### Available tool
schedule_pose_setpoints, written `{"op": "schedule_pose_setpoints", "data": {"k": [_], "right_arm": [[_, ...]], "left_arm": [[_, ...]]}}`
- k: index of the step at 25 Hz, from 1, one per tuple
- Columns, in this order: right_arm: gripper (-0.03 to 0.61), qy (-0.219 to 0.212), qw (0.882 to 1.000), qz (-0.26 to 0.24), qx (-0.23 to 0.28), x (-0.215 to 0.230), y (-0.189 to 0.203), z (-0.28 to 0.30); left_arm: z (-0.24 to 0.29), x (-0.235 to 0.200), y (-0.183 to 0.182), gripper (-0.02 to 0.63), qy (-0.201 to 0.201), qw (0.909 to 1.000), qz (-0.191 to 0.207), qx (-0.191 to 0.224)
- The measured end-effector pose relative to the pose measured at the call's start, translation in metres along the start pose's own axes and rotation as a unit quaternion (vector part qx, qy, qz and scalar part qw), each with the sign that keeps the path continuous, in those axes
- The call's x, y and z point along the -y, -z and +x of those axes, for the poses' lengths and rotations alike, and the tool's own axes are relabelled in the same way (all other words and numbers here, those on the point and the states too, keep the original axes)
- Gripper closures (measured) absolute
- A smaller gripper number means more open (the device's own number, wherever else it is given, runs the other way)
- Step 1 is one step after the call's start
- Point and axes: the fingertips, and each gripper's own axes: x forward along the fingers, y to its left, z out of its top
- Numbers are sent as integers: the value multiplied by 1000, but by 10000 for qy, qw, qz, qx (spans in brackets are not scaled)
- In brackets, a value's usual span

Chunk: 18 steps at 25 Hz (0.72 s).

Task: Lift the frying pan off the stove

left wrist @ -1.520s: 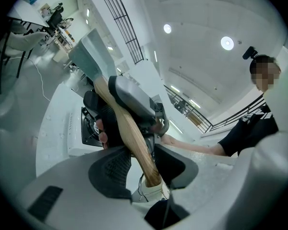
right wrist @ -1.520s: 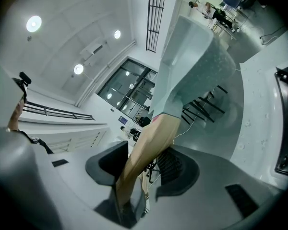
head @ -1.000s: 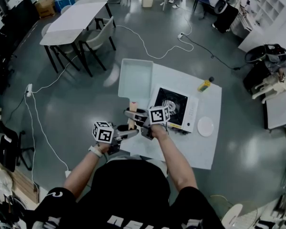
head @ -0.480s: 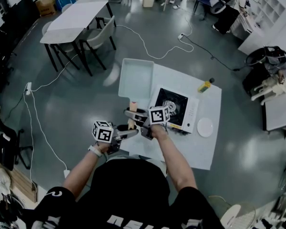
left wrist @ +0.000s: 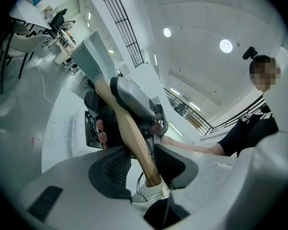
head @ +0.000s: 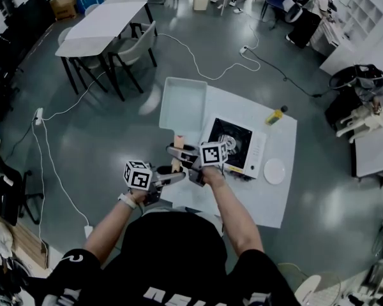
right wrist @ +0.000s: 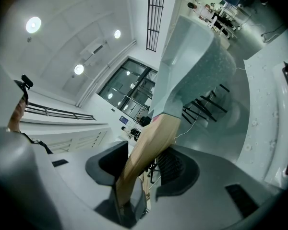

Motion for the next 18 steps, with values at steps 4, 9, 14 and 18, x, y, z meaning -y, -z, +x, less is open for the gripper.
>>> {"op": "schedule_pose_setpoints", "data": {"k": [4,9,14,18], "right_arm": [[402,-67,10000,0,7,-2,1,0],[402,36,10000,-32,6,0,-1,-2],[402,88,10000,-19,24,3,3,-4],[402,37,10000,4,59,3,3,-4]], "left_arm": [[1,2,1,466,38,10000,-3,15],[1,1,-1,466,13,10000,-2,-18],[2,1,2,466,41,10000,-4,-51],[3,-1,4,466,60,9999,37,-97]]}}
